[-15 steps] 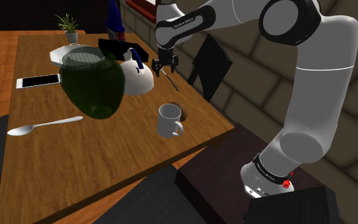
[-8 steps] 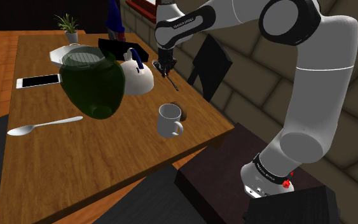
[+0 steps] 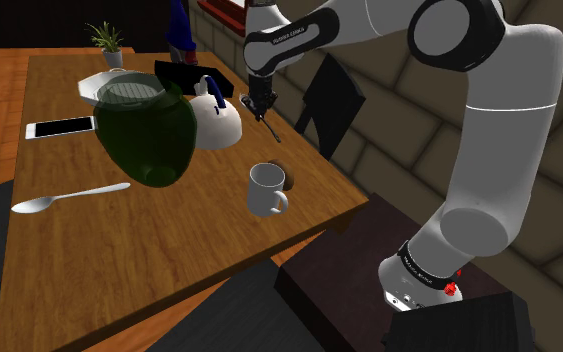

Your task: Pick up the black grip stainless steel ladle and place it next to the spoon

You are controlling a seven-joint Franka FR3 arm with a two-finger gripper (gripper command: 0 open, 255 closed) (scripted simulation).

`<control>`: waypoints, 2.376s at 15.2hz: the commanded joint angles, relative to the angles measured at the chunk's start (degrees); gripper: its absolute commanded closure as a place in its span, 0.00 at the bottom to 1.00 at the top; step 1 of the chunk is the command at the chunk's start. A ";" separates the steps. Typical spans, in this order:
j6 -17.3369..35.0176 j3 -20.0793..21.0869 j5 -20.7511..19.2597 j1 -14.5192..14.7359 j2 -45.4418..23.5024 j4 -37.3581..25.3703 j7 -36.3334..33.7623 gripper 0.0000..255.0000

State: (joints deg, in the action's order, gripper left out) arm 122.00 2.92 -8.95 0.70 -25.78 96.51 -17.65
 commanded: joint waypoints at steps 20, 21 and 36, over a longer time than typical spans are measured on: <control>-13.49 0.35 1.06 -0.01 4.84 -8.76 1.84 1.00; -13.06 0.69 0.99 0.66 6.05 -7.01 0.73 1.00; -10.81 7.54 0.94 10.90 17.70 8.89 -16.92 1.00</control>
State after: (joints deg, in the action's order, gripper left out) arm 111.09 9.72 -8.03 10.61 -8.69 104.48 -32.74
